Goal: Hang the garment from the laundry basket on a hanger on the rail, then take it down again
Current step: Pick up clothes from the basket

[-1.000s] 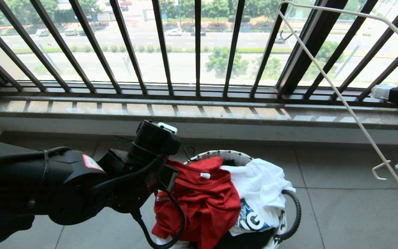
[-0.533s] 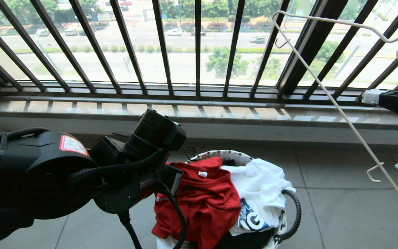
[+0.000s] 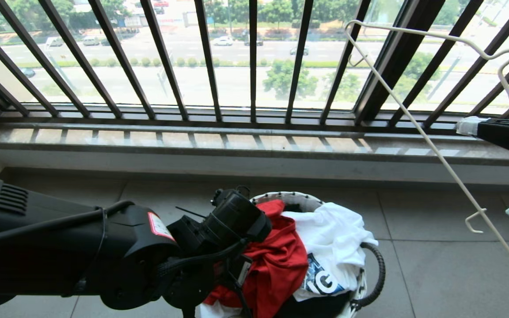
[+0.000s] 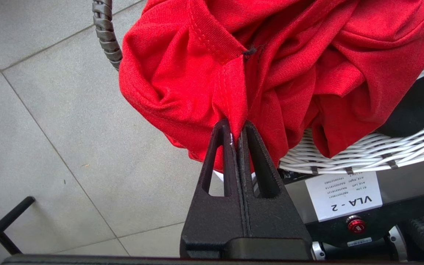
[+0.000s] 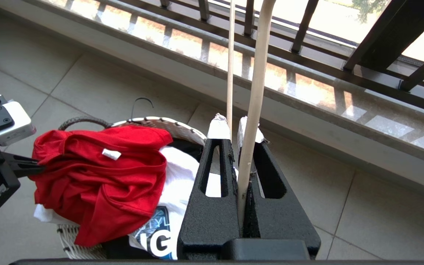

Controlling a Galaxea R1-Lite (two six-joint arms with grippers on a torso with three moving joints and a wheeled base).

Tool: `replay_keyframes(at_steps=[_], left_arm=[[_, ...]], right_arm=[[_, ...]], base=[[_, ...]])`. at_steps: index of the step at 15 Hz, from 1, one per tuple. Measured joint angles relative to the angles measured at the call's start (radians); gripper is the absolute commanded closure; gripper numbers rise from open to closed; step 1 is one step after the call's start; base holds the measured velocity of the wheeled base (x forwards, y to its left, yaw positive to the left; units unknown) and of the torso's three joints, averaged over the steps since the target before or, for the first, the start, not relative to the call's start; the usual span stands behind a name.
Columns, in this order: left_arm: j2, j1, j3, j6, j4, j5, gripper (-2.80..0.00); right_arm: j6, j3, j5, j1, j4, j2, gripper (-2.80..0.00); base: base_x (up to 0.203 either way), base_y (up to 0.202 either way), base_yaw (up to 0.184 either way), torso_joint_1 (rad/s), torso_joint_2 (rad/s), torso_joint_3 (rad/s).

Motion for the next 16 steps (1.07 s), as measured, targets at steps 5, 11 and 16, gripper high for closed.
replay_keyframes(at_steps=[5,11,16], left_arm=[[0.013,-0.005,0.014,0.001,-0.001,0.011,-2.8],[0.003,-0.004,0.014,0.003,-0.001,0.072,-2.8],[0.001,-0.004,0.015,0.003,-0.002,0.157,-2.8]], right_arm=[[0.0,0.0,0.0,0.0,0.0,0.001,0.0],[0.0,0.0,0.0,0.0,0.0,0.003,0.0],[0.001,0.001,0.0,0.0,0.0,0.012,0.0]], base=[[0.0,0.0,0.0,0.0,0.0,0.0],[0.0,0.0,0.0,0.0,0.0,0.0],[0.0,0.0,0.0,0.0,0.0,0.0]])
